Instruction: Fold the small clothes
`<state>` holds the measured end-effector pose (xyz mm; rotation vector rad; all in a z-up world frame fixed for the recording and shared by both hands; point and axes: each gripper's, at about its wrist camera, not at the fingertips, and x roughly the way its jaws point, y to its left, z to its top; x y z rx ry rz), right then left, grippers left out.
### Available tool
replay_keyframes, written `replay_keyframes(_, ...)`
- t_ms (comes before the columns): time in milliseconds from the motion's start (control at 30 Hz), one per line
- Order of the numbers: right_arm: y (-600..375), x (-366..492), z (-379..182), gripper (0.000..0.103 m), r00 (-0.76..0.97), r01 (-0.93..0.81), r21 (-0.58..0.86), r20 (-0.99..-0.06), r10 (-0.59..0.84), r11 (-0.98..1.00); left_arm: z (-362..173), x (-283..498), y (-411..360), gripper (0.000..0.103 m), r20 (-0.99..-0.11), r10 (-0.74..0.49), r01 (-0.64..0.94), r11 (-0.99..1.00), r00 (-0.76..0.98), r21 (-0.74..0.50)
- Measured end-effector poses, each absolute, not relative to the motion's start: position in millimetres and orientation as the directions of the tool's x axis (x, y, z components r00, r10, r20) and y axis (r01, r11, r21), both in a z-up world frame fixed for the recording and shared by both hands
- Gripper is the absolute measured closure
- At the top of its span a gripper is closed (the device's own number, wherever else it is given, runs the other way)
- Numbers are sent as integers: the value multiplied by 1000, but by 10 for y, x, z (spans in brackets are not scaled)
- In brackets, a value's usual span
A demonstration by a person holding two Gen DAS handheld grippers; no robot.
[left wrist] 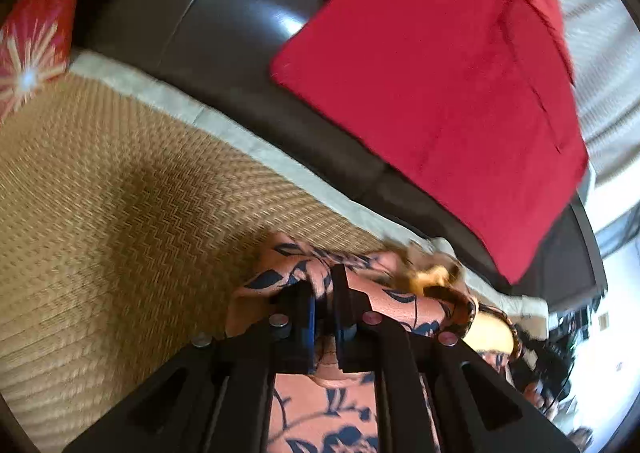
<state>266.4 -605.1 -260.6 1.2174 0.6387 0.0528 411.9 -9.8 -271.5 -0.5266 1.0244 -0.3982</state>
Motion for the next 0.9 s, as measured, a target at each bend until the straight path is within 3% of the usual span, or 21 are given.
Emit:
replay_keyframes(167, -6332, 2741, -2790, 88, 855, 257, 934, -339, 392, 247, -2747, 4099, -68, 95, -617, -553, 75, 776, 560, -626)
replay_keyframes(200, -6374, 2706, -2763, 80, 869, 245, 938, -325, 373, 245, -2719, 4069, -62, 95, -598, -551, 86, 773, 582, -628)
replay_keyframes(300, -6480, 2538, -2670, 13, 914, 228, 944, -292, 282, 240, -2642, 4018, -63, 95, -573, -543, 79, 765, 614, -639)
replay_keyframes(367, -6459, 2458, -2527, 14, 931, 215, 930, -287, 226, 298, -2543, 3936, -71, 93, -538, -539, 84, 752, 648, -653)
replay_keyframes(433, -6345, 2484, -2337, 17, 917, 177, 905, -294, 269, 387, -2409, 3852, -109, 90, -535, -508, 104, 784, 675, -612)
replay_keyframes(567, -5862, 2603, -2081, 33, 858, 102, 813, -363, 364, 573, -2190, 3599, -162, 78, -504, -471, 150, 821, 724, -551)
replay_keyframes(633, -5495, 2702, -2059, 62, 799, 62, 750, -432, 417, 658, -2126, 3471, -77, 73, -475, -463, 155, 818, 748, -554)
replay_keyframes(667, -5363, 2707, -2083, 67, 780, 54, 726, -460, 425, 686, -2107, 3401, -15, 67, -462, -459, 147, 812, 759, -564)
replay_keyframes(700, -5179, 2748, -2093, 67, 748, 45, 686, -505, 430, 727, -2105, 3364, 31, 63, -459, -453, 136, 809, 765, -572)
replay_keyframes(767, -4898, 2783, -2115, 67, 709, 19, 640, -551, 440, 768, -2095, 3255, 95, 26, -466, -374, 58, 825, 802, -562)
replay_keyframes(833, -4598, 2846, -2154, 67, 669, -22, 609, -581, 464, 793, -2057, 3134, 159, 21, -457, -293, 17, 856, 840, -517)
replay_keyframes(900, -4392, 2929, -2171, 67, 640, -45, 596, -599, 481, 802, -2035, 3078, 169, 21, -468, -288, 21, 868, 836, -496)
